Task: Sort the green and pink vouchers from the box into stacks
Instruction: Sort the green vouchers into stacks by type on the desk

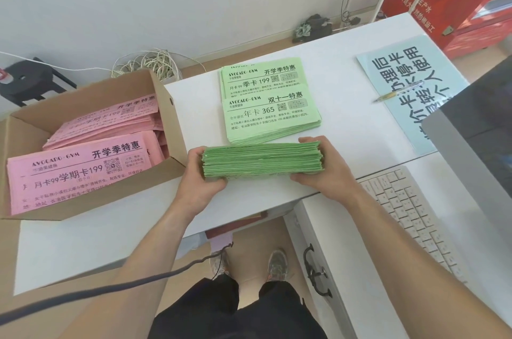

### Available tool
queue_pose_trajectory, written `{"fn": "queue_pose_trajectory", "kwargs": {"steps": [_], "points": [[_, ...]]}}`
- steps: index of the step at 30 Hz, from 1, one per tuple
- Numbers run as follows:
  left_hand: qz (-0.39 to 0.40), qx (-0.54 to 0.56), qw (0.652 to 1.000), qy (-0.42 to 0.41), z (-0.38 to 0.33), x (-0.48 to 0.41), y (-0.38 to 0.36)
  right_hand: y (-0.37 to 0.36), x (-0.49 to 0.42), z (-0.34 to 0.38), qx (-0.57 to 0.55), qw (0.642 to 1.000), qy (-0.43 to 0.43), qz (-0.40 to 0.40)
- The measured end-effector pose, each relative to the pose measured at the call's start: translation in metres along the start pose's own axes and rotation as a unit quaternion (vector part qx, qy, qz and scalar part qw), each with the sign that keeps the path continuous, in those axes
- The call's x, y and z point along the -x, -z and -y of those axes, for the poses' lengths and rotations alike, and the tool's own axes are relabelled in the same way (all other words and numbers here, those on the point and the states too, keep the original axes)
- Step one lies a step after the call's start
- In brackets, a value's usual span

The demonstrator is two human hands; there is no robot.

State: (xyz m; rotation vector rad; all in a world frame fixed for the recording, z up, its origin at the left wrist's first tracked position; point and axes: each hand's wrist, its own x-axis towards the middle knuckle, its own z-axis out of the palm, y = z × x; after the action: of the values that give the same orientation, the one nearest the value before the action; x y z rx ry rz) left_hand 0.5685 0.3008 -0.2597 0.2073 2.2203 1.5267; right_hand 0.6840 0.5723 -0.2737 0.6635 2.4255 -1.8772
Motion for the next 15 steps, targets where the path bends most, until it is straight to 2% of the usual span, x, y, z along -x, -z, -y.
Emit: {"fn": "queue_pose_trajectory", "kwargs": {"steps": [6, 12, 15], "points": [[0.055, -0.022, 0.998, -0.023, 0.0, -0.008, 0.002, -0.003, -0.002, 0.003, -0.01, 1.0, -0.001, -0.004], [0.042, -0.059, 0.997, 0.004, -0.005, -0.013, 0.007, 0.002, -0.003, 0.004, 0.006, 1.0, -0.016, -0.02], [0.054, -0.055, 0.997, 0.026, -0.002, -0.014, 0.009, -0.004, 0.001, 0.008, -0.025, 0.999, -0.024, -0.016]]}}
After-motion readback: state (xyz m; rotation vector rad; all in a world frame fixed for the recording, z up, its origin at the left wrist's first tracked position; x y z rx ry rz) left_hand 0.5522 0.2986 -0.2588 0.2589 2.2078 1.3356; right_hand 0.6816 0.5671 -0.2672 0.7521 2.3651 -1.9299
